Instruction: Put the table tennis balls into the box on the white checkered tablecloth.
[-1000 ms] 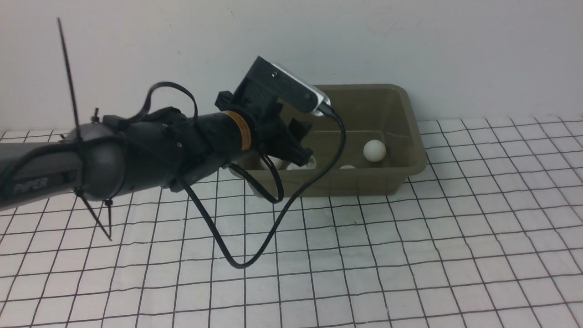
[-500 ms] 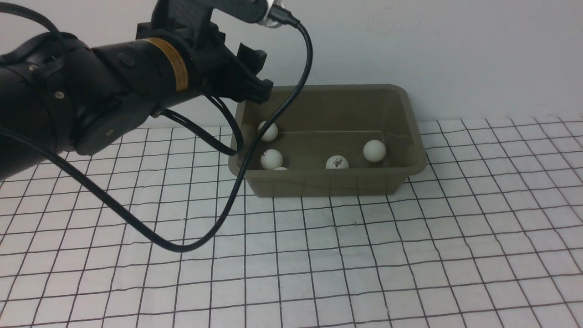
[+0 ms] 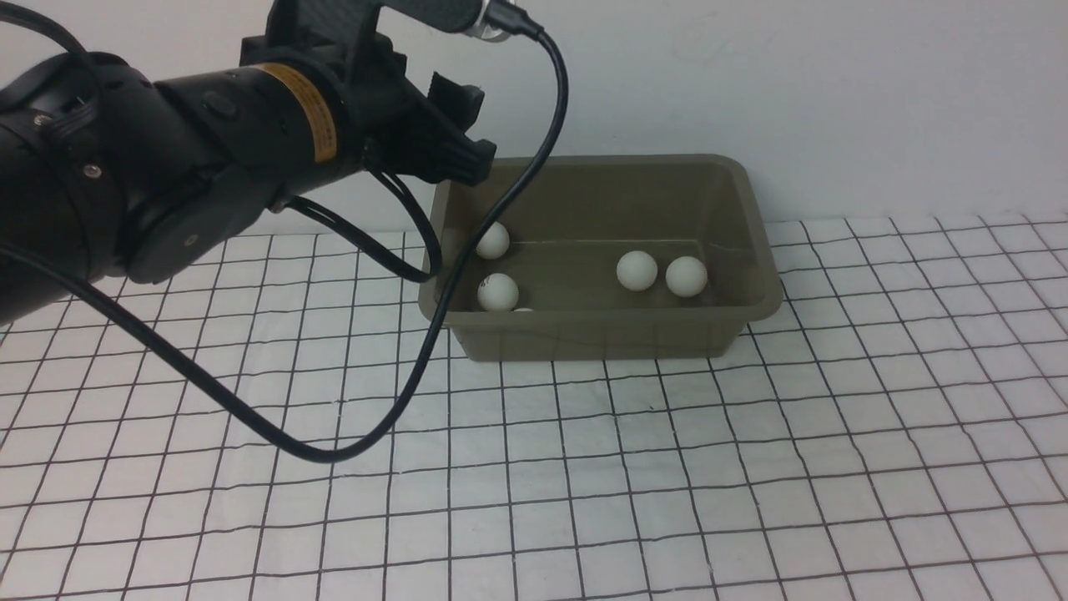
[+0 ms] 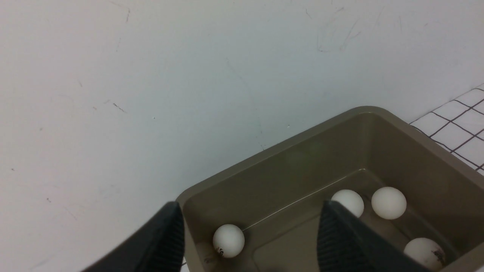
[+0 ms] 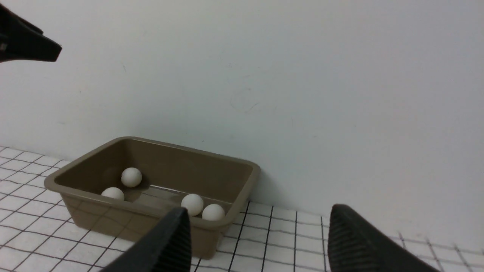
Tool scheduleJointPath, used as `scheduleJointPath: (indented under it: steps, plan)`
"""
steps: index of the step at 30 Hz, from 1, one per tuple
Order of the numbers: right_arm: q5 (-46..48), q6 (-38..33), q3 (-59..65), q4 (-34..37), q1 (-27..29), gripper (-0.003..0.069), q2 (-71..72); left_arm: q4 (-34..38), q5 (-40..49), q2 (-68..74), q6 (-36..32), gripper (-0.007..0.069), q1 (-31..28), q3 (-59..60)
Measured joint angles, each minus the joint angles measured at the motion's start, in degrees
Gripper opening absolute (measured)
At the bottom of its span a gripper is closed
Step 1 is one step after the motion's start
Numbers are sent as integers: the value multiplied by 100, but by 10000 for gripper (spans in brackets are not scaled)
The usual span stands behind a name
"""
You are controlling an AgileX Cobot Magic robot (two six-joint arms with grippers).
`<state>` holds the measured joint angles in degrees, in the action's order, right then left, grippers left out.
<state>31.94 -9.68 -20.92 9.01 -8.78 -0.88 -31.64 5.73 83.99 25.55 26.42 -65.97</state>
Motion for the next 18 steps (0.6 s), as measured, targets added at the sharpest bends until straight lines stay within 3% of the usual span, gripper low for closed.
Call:
scheduleJointPath:
  steps: [9,18]
  plan:
    - [-221,406,341,-630,0,358,0,11,-7,0,10,428,0,0]
    - [-102,412,353,-726,0,323,0,15,-155,0,43,428,0,0]
